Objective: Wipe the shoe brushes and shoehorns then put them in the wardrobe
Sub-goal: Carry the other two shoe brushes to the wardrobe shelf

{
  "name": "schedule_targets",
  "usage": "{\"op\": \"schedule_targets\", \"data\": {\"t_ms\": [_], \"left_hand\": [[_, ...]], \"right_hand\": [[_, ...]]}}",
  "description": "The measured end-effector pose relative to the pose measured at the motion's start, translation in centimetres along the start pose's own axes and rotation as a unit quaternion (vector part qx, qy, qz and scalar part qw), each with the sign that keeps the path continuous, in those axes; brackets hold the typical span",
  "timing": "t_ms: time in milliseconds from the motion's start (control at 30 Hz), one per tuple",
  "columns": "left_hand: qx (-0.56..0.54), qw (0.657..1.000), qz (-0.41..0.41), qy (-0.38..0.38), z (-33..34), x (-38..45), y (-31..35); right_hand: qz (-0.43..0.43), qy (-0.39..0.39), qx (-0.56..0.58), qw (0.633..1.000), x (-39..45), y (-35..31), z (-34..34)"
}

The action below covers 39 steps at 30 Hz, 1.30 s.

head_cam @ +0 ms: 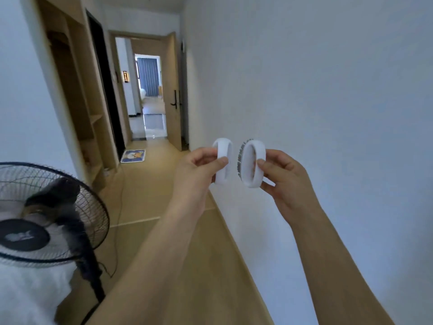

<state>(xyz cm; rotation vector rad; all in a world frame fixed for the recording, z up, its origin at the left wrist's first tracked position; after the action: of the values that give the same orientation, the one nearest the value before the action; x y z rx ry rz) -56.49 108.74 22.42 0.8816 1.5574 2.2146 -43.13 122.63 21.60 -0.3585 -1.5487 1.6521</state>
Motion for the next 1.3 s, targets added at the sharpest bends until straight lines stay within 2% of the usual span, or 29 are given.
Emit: {"op": "schedule_targets", "data": {"t_ms": [333, 567, 867, 1067, 1300], "left_hand": [[0.017, 0.994, 0.011, 0.108, -4.5, 12.8, -6.0], [0.023, 0.995, 0.024, 0.097, -6.1, 26.1, -10.6], [0.057, 0.996, 0.028, 0.068, -8.7, 44.6, -13.4], [0.059, 0.994, 0.0, 0.094, -11.2, 54.0, -18.4], [0.091, 0.986, 0.015, 0.142, -13.6, 66.3, -23.3]], "right_hand": [[0.05, -0.103, 0.038, 0.993, 14.9, 8.5, 4.4], [0.051, -0.093, 0.027, 0.994, 27.3, 14.1, 7.2], [0.045, -0.07, 0.029, 0.996, 44.0, 19.0, 11.6], [0.058, -0.075, 0.045, 0.995, 53.5, 24.8, 14.2], [0.067, -0.127, 0.071, 0.987, 67.3, 31.9, 18.3]]}}
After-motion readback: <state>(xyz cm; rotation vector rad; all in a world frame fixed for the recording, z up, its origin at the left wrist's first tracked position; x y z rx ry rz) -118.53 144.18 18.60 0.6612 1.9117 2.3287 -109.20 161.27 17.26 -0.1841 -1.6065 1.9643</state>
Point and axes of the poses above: each hand's wrist, its own x-axis towards the middle knuckle, its own z-axis out of the palm, y = z × x, the point moved 8 cm from there along x, towards the middle knuckle
